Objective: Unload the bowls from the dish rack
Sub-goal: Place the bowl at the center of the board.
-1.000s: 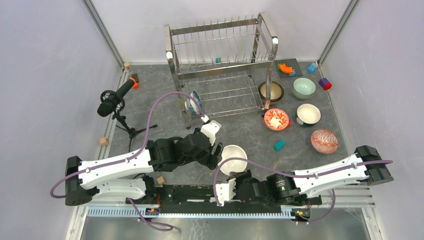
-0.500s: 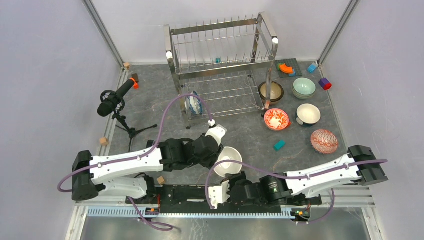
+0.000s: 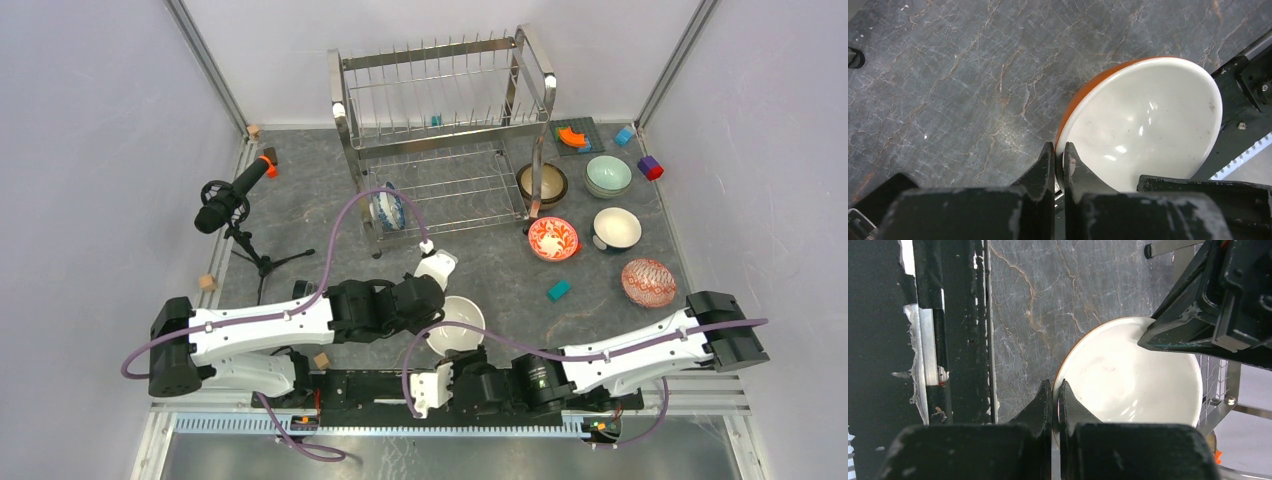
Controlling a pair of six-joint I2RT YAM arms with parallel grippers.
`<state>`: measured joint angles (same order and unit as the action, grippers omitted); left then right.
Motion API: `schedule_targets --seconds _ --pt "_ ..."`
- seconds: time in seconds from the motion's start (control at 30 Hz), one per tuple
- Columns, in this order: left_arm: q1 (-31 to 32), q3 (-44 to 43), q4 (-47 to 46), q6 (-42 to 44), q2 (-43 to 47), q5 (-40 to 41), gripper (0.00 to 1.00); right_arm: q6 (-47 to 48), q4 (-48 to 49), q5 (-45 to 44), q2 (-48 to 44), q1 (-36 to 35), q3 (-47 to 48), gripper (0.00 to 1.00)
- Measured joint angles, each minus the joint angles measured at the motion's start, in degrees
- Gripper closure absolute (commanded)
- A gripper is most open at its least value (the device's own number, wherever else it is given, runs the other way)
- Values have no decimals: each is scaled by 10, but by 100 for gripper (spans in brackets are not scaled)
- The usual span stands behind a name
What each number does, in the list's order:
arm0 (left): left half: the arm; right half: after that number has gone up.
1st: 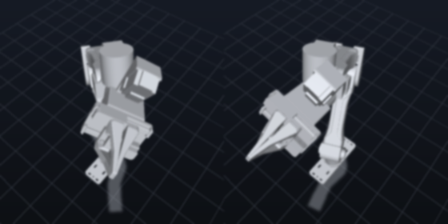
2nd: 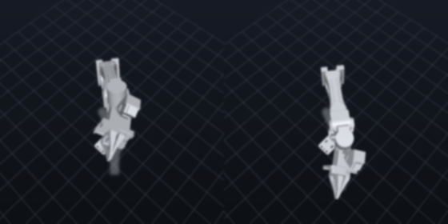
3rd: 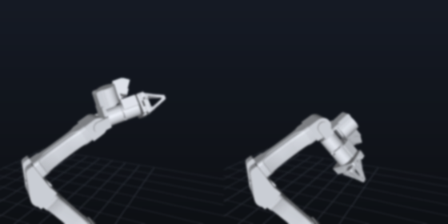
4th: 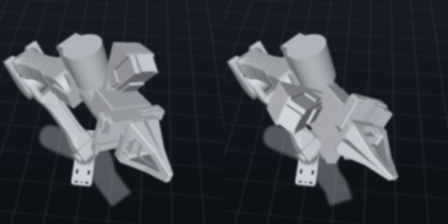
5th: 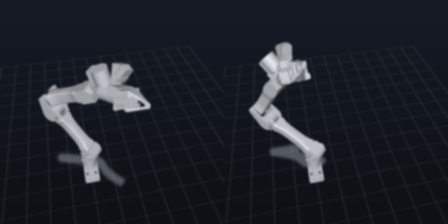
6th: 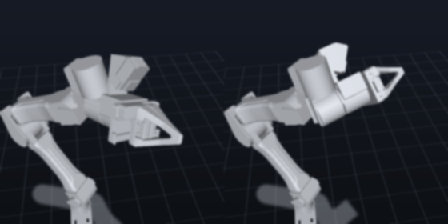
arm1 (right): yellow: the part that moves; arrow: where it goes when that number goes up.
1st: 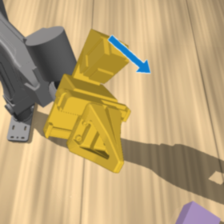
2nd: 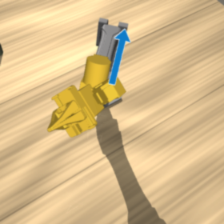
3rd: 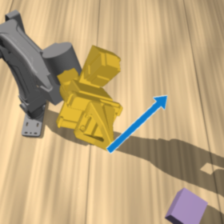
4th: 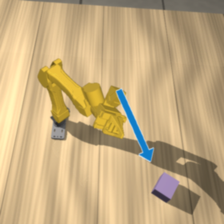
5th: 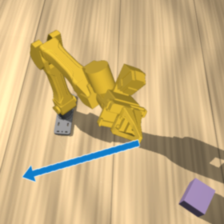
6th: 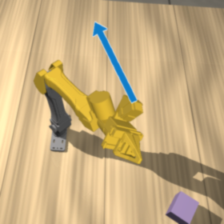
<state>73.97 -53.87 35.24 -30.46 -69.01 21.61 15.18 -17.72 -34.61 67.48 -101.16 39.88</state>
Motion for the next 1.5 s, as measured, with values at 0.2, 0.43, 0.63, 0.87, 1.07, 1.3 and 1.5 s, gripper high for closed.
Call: schedule_targets --seconds 0.2,0.43,0.63,0.87,1.07,1.3,1.5 --pt "2 2 10 -9 0 5 98 -12 0 -2 5 -3 8 34" --pt "2 26 24 -14 7 35 98 -56 1 -5 -15 -3 43 20" --pt "2 59 23 -74 56 99 98 -166 40 -79 -125 30 43 25" --pt "2 97 22 -238 87 148 98 -357 88 -93 -228 215 -37 30" --pt "2 84 45 -400 29 152 98 -460 98 -38 -200 270 -79 28" --pt "2 57 90 -522 -12 143 98 -509 113 3 -170 299 -94 35" --pt "2 49 99 -554 -13 143 98 -516 128 37 -144 320 -109 40"
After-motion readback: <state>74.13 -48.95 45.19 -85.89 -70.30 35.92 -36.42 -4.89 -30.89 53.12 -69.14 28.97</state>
